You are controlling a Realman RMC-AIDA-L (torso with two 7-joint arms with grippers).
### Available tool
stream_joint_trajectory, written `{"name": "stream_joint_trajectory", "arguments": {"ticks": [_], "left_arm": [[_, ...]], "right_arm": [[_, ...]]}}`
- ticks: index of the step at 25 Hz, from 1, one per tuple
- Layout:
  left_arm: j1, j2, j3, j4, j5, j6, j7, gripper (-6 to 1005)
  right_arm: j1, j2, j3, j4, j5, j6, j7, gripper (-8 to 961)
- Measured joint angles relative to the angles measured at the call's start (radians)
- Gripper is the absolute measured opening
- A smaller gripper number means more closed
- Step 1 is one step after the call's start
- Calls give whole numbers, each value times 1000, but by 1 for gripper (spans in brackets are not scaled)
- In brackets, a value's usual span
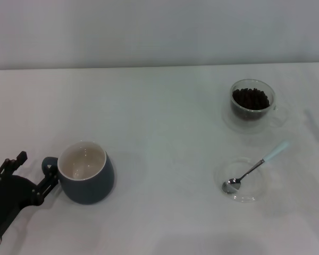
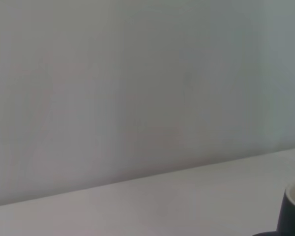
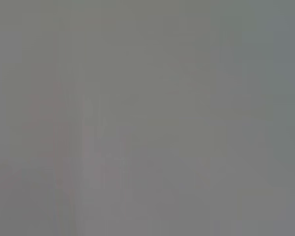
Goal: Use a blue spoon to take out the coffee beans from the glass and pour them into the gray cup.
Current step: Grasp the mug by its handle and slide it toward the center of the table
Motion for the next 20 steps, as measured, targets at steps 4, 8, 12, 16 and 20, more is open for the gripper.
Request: {"name": "stream_joint_trajectory", "arguments": {"ticks": [4, 8, 12, 16, 20], "left_arm": [[-3, 0, 0, 0, 0, 0, 2, 808], [-8, 0, 0, 1, 0, 0, 20, 730], [-15, -2, 0, 2, -1, 0, 41, 657], [-20, -4, 0, 8, 0, -1, 42, 530], [-20, -5, 0, 11, 0, -1, 43, 408]], "right_arm": [[2, 0, 0, 0, 3, 1, 0, 871], [3, 1, 0, 2, 14, 1, 0, 871], [3, 1, 0, 3, 15, 1, 0, 871], [3, 2, 0, 3, 15, 0, 0, 871], [3, 2, 0, 3, 15, 0, 0, 871]]}}
